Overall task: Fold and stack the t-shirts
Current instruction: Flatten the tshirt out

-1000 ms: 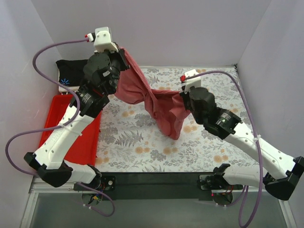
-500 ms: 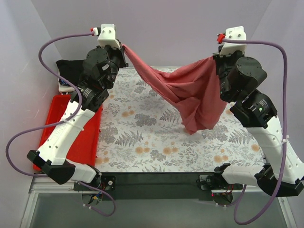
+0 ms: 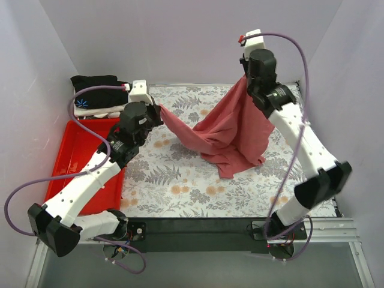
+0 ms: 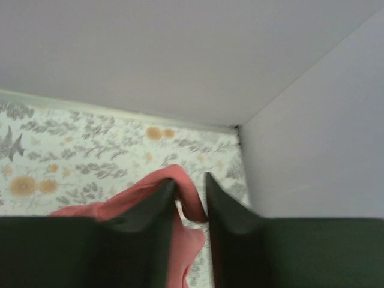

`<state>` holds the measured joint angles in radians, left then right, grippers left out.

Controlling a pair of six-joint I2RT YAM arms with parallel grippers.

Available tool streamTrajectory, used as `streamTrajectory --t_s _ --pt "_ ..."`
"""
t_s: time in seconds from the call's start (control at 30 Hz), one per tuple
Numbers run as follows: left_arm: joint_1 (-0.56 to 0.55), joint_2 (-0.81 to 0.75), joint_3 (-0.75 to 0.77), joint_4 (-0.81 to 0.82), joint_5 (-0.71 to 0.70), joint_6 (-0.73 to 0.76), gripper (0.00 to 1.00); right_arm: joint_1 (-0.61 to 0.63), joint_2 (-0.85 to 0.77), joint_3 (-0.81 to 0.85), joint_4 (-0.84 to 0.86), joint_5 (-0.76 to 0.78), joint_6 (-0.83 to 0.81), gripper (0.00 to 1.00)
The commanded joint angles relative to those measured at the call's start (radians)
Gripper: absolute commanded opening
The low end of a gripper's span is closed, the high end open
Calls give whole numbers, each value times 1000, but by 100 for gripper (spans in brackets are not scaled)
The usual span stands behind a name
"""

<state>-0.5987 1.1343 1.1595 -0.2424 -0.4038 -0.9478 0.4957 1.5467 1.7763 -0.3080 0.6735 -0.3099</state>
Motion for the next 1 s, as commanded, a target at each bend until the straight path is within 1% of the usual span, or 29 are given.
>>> streamTrajectory --t_s 0.0,0.03,0.07,0.13,0.17,0.2,0.23,0.27,0.3,0.33,0.37,0.4,0.43,0.5,0.53,0.57,0.63,0.67,0.8,0.97 --pt "7 41 -56 12 -140 -57 0 -69 166 6 -49 -109 161 35" --pt "10 54 -55 5 -157 -55 0 -65 186 17 -99 -111 179 44" --pt "10 67 -50 -3 -170 -57 0 -60 194 -10 -108 -141 198 52" --pt "19 102 -35 -17 -187 -62 0 -37 152 -75 -103 -187 245 59" --pt "22 122 -32 -18 -185 -68 0 -28 124 -122 -92 -251 264 68" --pt "27 128 -34 -18 -184 -71 0 -8 59 -231 -74 -288 294 75" --pt "39 134 -35 -18 -176 -77 0 1 20 -306 -24 -331 302 79" --pt "45 142 -41 -17 -173 -80 0 10 -20 -372 4 -412 302 81" --pt "60 150 -49 -15 -165 -86 0 24 -124 -509 54 -483 348 80" --pt "68 153 -53 -15 -159 -88 0 30 -154 -573 79 -518 363 79" --pt "86 159 -58 -15 -141 -91 0 27 -178 -691 124 -579 389 78" --pt "102 163 -60 -14 -133 -94 0 30 -210 -777 139 -598 412 78" --pt "106 166 -61 -14 -127 -95 0 30 -220 -819 158 -636 420 78" --pt "120 176 -60 -12 -101 -98 0 32 -224 -903 176 -666 431 77" --pt "128 176 -61 -11 -93 -100 0 32 -215 -938 187 -745 436 76" --pt "132 176 -63 -8 -92 -101 0 33 -211 -980 216 -771 445 76" --pt "140 177 -66 -6 -84 -105 0 40 -188 -1032 276 -850 460 75" --pt "145 174 -67 -6 -81 -105 0 40 -166 -1046 299 -862 460 74" --pt "148 173 -69 -8 -79 -105 0 49 -99 -1043 348 -882 465 72" --pt "149 166 -72 -14 -78 -105 0 50 -51 -1037 383 -897 466 70"
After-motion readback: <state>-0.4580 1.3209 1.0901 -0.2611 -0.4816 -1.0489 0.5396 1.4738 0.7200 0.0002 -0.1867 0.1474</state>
